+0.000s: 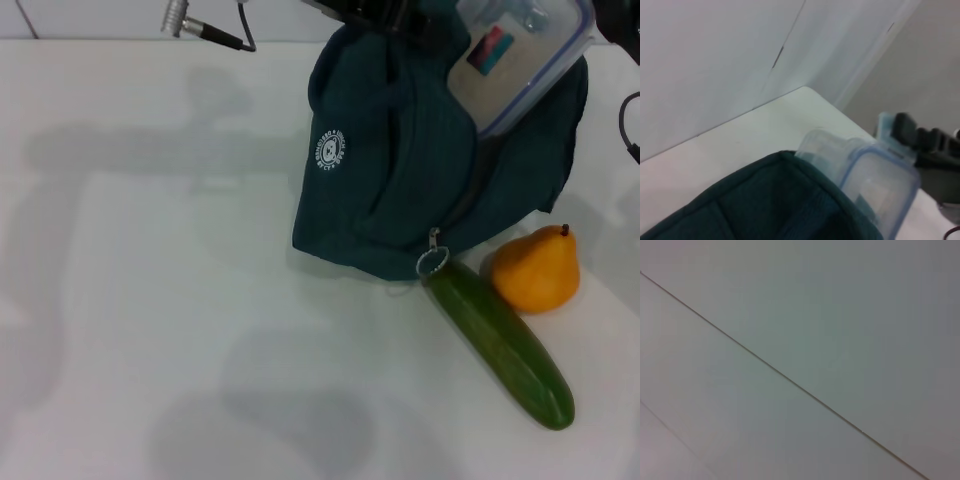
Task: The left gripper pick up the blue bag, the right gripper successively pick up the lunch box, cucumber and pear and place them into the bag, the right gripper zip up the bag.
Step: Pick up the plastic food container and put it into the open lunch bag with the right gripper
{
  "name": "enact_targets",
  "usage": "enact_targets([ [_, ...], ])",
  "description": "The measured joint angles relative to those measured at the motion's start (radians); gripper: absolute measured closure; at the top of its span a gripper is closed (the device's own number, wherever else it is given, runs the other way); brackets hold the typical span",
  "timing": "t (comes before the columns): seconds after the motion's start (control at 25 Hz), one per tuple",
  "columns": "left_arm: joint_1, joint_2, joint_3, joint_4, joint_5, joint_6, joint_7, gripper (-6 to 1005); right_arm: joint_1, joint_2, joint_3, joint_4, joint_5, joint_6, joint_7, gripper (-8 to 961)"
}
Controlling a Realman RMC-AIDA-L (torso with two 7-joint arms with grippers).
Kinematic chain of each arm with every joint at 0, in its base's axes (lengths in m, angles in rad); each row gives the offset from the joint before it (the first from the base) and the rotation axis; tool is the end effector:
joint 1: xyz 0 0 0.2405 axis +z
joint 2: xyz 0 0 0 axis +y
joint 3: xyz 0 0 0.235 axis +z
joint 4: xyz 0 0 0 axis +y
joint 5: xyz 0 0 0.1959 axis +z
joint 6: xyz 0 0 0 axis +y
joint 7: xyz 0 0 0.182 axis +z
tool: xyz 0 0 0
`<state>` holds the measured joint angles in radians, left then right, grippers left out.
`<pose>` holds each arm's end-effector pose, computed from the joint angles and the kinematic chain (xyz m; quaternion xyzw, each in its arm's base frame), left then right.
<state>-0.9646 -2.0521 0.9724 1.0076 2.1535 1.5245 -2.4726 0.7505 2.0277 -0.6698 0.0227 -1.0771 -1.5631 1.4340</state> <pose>-0.0498 0.3950 -0.0095 -0.9294 -0.3442 -0.1208 0.0563 0.1533 0.3841 0.0172 -0.6504 0.3997 0.6321 0.1331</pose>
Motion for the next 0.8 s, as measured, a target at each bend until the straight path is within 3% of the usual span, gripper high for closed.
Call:
enact_targets([
  [0.8,-0.01,0.008,0.0,-0.001,-0.031,-0.008,0.024,963,0.066,0.0,-0.033,0.038,-0.057,0.123,-0.015,797],
])
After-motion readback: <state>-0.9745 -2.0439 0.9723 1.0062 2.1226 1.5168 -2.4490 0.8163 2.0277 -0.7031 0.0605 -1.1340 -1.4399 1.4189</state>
